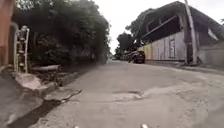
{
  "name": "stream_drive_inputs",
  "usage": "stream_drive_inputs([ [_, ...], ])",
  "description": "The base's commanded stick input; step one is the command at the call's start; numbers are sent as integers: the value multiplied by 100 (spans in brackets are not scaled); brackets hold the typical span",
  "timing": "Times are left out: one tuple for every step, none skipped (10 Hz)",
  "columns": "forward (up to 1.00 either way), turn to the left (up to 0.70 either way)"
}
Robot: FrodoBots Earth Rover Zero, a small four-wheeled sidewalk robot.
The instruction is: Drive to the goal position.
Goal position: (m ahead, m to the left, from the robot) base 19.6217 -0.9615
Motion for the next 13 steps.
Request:
stream_drive_inputs([
  [100,0],
  [100,0],
  [100,0],
  [100,0],
  [100,0],
  [100,0],
  [100,0],
  [100,0],
  [100,0],
  [100,0],
  [100,0],
  [100,0],
  [100,0],
])
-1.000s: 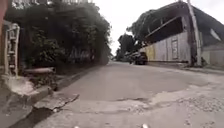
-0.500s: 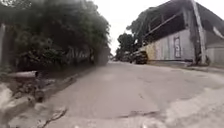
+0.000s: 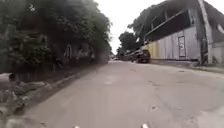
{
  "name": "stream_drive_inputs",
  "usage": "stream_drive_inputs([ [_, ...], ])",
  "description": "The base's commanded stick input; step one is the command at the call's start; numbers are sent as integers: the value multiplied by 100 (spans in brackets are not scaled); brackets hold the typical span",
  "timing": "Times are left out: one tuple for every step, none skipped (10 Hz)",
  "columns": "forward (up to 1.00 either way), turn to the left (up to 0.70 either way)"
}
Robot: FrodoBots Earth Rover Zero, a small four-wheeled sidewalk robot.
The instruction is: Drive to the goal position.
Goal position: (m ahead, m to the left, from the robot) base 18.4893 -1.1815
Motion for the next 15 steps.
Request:
stream_drive_inputs([
  [100,0],
  [100,0],
  [100,0],
  [100,0],
  [100,0],
  [100,0],
  [100,0],
  [100,0],
  [100,-2],
  [100,-3],
  [100,-4],
  [100,-4],
  [100,-4],
  [100,-4],
  [100,-4],
])
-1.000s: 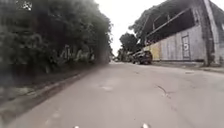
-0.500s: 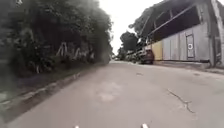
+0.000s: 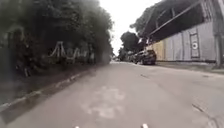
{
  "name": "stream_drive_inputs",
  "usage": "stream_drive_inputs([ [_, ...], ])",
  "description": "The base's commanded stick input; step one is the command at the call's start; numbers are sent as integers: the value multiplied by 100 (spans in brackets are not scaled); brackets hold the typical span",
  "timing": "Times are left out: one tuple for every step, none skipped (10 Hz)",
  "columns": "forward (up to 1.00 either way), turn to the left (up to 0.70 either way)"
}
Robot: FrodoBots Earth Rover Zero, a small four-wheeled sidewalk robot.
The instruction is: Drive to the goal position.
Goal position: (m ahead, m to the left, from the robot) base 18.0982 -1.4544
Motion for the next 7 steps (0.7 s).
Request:
stream_drive_inputs([
  [100,-4],
  [100,-4],
  [100,-4],
  [100,-4],
  [100,-4],
  [100,-4],
  [100,-3],
])
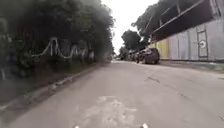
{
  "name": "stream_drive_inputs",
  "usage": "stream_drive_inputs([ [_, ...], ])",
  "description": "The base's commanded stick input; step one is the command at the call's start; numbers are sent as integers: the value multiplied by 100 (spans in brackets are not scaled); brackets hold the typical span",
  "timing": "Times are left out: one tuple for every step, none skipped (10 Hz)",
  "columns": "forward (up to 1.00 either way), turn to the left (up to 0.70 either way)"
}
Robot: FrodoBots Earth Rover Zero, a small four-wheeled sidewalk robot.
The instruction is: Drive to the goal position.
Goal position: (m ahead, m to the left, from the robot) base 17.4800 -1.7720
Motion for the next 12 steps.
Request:
stream_drive_inputs([
  [100,-3],
  [100,-3],
  [100,-3],
  [100,-3],
  [100,-3],
  [100,-3],
  [100,-3],
  [100,-3],
  [100,-3],
  [100,-3],
  [100,-3],
  [100,-3],
])
